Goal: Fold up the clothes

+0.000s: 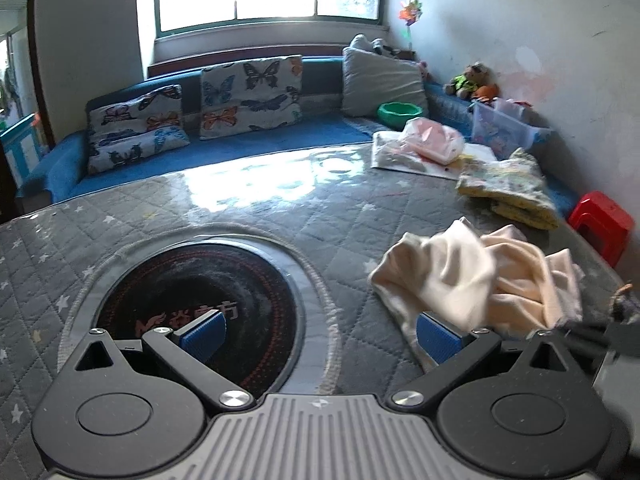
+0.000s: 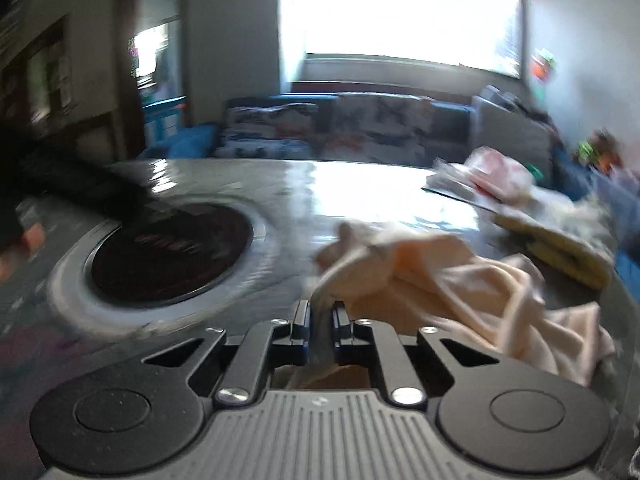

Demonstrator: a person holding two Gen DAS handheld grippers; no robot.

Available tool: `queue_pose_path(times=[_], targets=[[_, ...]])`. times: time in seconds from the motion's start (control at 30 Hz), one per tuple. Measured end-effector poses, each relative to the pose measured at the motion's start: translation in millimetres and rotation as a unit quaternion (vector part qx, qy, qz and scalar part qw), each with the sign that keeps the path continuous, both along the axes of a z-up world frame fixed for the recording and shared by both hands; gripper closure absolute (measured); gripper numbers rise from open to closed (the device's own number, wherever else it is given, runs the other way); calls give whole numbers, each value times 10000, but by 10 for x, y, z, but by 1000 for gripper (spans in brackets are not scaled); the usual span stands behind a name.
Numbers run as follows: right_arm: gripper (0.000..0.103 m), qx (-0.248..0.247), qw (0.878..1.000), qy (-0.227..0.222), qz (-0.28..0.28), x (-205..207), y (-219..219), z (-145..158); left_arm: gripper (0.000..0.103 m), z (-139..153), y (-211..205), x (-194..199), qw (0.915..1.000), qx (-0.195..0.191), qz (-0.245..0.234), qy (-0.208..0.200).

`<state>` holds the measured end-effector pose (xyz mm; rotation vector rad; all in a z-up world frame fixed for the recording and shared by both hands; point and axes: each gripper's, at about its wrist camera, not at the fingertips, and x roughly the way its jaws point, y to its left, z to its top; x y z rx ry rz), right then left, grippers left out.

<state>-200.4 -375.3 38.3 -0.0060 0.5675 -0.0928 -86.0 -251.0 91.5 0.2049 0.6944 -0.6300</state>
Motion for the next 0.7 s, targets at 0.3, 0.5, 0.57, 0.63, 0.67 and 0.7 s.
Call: queue_pose_path(times=[0.3,0.5,0.57,0.63,0.67,0.7], targets=[[94,-296,9915,267,1240,-257,767,-82,0,14,-120,-225,9937,-110,-1085,245],[94,-216,9806,355,1915,-463,1155,-97,1,-166,-211,-368,9872,137,-1561,286],[93,-189,9772,374,2084,-511,1239,-77,4,-235,-229,-378,9863,255,-1603,284],[91,-177,9750,371,2184,-552,1295,-58,12,-289,-233,-369,9861,347,-1596,286],[88,-179,9739,367,2231,-573,1318,-45,19,-321,-230,-353,9861,385,-1586,298],[87,-196,9734,347,2258,-595,1335,-28,25,-350,-224,-335,9864,420,-1559,317]])
